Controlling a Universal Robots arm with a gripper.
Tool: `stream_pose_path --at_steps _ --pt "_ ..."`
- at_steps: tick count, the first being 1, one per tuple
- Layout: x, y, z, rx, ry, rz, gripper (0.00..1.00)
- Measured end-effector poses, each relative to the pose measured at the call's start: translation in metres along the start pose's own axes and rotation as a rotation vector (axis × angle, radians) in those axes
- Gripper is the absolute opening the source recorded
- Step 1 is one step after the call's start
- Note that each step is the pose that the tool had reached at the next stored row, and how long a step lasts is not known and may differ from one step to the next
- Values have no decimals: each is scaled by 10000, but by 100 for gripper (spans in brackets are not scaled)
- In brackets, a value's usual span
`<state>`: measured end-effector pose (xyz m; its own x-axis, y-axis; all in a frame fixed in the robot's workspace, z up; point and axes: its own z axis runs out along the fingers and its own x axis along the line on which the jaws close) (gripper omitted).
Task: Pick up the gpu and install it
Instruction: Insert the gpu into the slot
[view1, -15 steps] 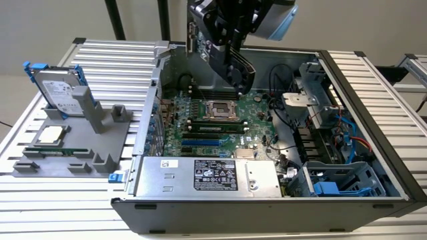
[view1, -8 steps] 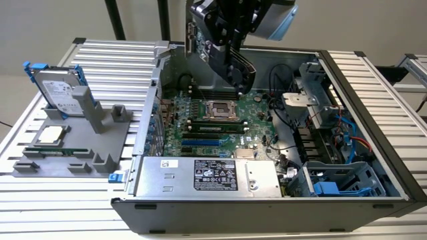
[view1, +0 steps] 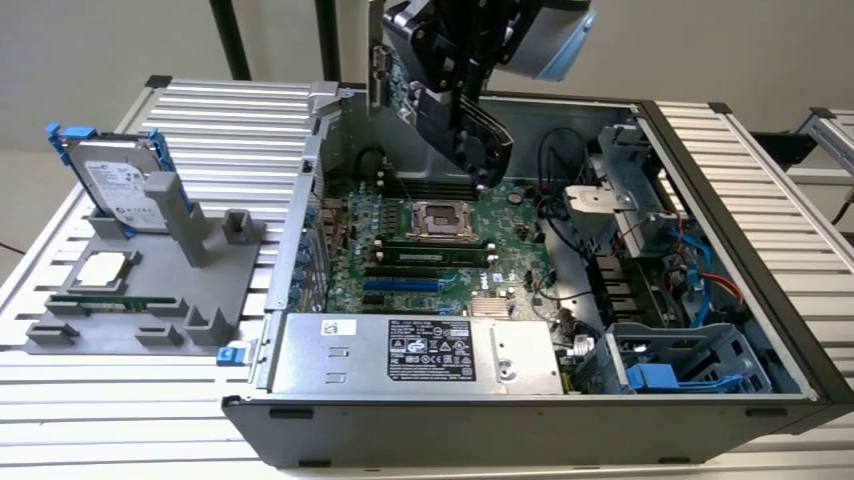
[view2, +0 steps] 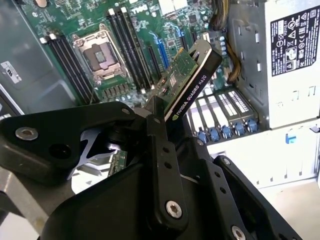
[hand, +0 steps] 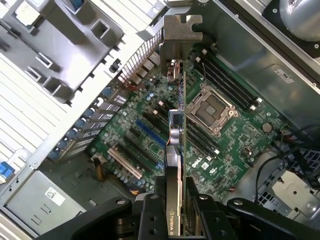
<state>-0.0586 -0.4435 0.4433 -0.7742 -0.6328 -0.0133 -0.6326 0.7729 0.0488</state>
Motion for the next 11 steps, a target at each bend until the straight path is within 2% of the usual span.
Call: stream_pose_path --at_steps 11 --pt "0 0 0 -6 24 -474 0"
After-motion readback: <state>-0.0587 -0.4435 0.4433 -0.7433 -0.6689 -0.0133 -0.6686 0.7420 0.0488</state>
